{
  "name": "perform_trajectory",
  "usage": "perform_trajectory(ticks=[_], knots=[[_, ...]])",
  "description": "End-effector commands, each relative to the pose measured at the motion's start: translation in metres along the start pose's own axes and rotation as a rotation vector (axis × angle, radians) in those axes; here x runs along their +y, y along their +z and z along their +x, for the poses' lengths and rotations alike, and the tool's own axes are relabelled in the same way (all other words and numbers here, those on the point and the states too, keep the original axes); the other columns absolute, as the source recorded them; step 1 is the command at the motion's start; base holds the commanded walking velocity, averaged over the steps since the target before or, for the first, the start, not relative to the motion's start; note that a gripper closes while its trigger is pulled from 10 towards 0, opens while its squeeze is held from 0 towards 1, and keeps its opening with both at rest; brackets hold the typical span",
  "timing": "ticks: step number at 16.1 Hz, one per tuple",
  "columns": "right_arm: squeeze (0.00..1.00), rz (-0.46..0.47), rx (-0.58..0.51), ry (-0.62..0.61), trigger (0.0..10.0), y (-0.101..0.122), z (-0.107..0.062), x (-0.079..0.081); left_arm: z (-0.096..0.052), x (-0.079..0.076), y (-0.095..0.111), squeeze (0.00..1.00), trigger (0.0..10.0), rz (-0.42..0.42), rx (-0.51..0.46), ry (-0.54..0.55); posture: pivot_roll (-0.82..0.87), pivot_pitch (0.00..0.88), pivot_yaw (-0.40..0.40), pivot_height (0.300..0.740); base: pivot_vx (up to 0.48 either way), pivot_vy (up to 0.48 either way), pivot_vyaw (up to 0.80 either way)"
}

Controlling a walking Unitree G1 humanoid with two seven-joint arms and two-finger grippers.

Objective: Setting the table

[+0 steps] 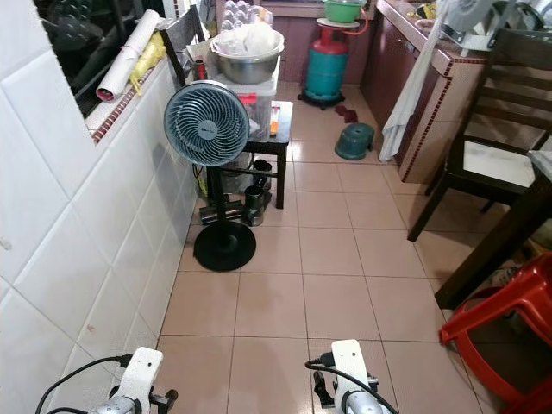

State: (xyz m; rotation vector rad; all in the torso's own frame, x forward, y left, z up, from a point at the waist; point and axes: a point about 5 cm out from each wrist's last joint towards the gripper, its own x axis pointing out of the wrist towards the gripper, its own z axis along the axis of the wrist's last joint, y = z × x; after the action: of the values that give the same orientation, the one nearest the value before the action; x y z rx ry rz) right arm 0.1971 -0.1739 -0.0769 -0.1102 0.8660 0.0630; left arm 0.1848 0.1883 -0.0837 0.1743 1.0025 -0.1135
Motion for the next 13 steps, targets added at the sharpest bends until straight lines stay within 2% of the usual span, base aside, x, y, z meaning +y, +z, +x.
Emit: perform_trajectory(ticks=[1, 3, 13], knots=[[0.00, 0.000, 0.002, -0.014, 10.0, -0.0010, -0.0005, -0.0033, -0.0002, -0.0007, -0.0027, 0.00, 10.0, -0.024, 0.011, -0.001, 0.03, 0.000, -0.025, 0.740, 0.262, 0.000, 0.00], [0.00, 0.025, 0.000, -0.018, 10.0, -0.0012, -0.0007, -0.0047, -0.0002, -0.0026, -0.0042, 0.00, 10.0, -0.069, 0.013, -0.005, 0.02, 0.000, -0.026, 0.740, 0.328, 0.000, 0.00], [0.00, 0.018, -0.011, -0.003, 10.0, 0.0020, 0.0000, -0.0032, 0.0000, -0.0053, -0.0045, 0.00, 10.0, -0.047, 0.015, -0.016, 0.02, 0.000, -0.028, 0.740, 0.447, 0.000, 0.00]])
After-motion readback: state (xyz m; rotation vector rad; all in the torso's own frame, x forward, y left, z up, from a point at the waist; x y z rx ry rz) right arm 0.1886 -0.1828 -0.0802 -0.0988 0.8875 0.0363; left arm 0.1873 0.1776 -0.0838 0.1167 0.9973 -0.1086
